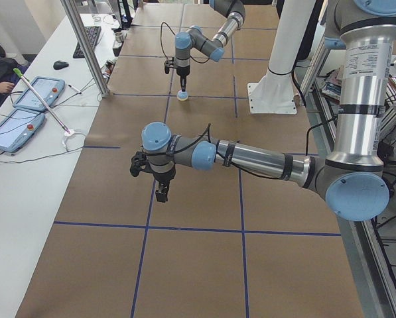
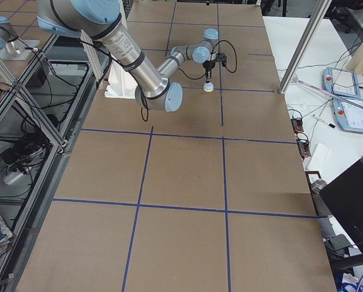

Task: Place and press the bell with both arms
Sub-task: 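Press down on the bell's top with the right gripper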

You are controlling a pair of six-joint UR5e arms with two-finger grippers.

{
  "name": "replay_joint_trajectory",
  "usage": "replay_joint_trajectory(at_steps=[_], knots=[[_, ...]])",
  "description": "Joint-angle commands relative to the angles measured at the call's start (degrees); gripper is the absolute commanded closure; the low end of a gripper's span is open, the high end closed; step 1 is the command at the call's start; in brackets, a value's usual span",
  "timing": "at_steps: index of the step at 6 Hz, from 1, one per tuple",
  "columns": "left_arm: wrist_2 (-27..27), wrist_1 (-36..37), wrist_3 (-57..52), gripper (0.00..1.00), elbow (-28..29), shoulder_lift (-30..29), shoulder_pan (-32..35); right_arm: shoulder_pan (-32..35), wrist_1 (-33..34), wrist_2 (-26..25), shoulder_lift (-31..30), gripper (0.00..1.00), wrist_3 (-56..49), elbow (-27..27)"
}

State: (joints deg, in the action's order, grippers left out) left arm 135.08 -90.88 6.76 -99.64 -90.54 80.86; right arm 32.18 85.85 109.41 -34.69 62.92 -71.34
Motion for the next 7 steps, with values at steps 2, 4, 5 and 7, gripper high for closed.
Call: replay_joint_trajectory(at_steps=[2,4,5,7], knots=[[0.0,0.0,0.1,0.0,0.0,0.0,0.0,-0.1,-0.1,-0.3,0.3,0.97,0.0,0.8],[0.0,0.0,0.2,0.0,0.1,-0.1,0.0,0.9,0.1,0.4,1.5,0.96,-0.1,-0.7],[0.0,0.0,0.3,0.0,0.1,0.0,0.0,1.7,0.5,1.4,1.6,0.96,-0.1,-2.0],[-0.1,0.0,0.4,0.0,0.3,0.0,0.0,4.4,0.6,2.5,0.9,0.01,0.0,-2.2]])
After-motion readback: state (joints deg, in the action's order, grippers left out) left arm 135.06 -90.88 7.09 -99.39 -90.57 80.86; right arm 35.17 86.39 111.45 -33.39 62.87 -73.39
